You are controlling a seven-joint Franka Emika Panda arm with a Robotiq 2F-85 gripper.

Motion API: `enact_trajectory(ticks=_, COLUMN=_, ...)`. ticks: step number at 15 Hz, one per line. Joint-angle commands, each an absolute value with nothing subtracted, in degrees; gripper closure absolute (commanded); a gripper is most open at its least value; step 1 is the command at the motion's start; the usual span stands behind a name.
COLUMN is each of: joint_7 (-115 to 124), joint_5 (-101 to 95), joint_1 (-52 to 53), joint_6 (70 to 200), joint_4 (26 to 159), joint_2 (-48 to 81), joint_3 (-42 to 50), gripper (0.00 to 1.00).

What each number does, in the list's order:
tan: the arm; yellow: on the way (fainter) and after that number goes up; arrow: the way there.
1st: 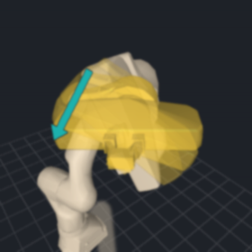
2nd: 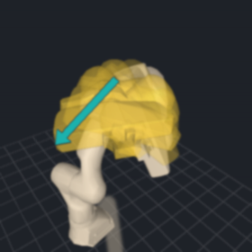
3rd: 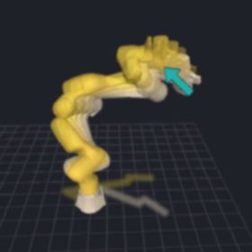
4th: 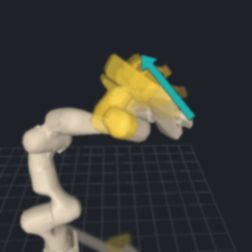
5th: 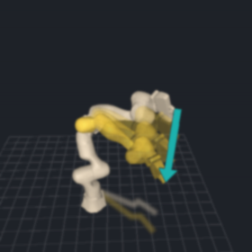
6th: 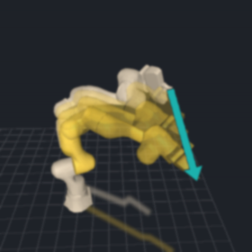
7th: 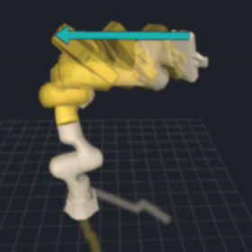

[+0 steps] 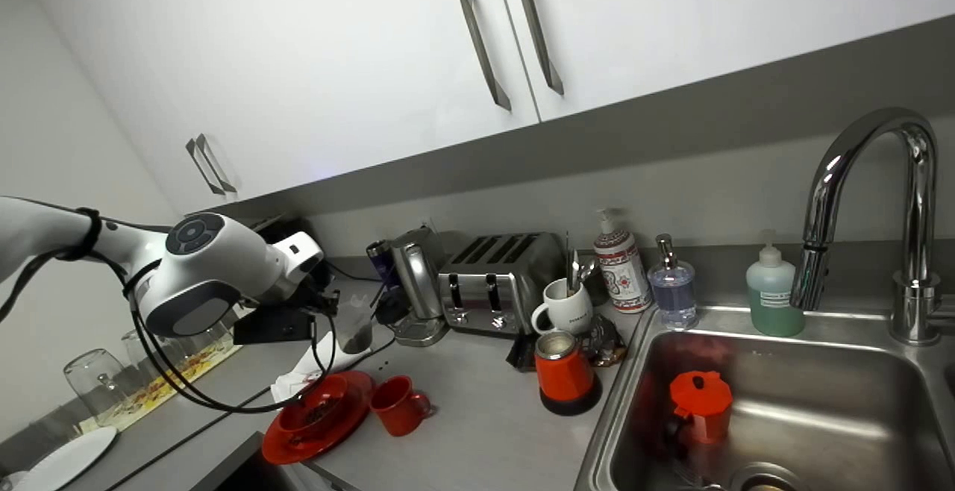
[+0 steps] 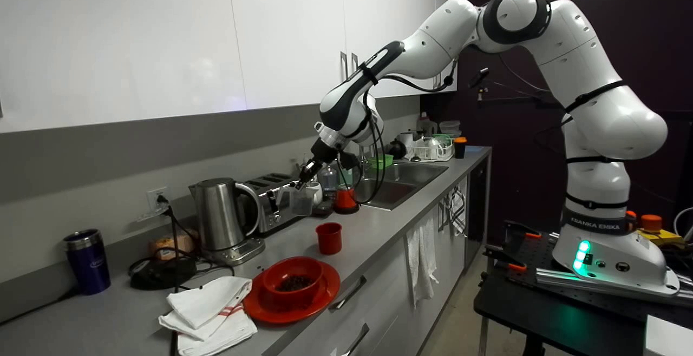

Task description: Pick up the jar and pour some of its contents in the bowl

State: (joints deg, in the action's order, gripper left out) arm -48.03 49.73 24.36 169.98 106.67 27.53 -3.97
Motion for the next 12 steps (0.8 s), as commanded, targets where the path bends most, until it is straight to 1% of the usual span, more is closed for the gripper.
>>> enact_trajectory(ticks=1, joint_7=-48.03, joint_5=49.73, joint_1=24.36, joint_6=169.98, joint_4=106.67, joint_2=27.53, joint_3=-3.97, gripper=0.95)
enact_trajectory(ticks=7, joint_7=-48.03, joint_5=49.73, joint_1=24.37, joint_6=169.98, joint_4=106.67, joint_2=27.53, joint_3=-3.97, gripper=0.95)
enact_trajectory(ticks=9, joint_7=-47.12, joint_5=48.88, joint_1=24.98, joint_6=169.92, joint_4=106.48, joint_2=27.66, joint_3=-3.22, gripper=0.97)
enact_trajectory(ticks=12, joint_7=-46.61, joint_5=48.49, joint_1=25.21, joint_6=170.63, joint_4=106.50, joint_2=27.48, joint_3=-2.25, gripper=0.96)
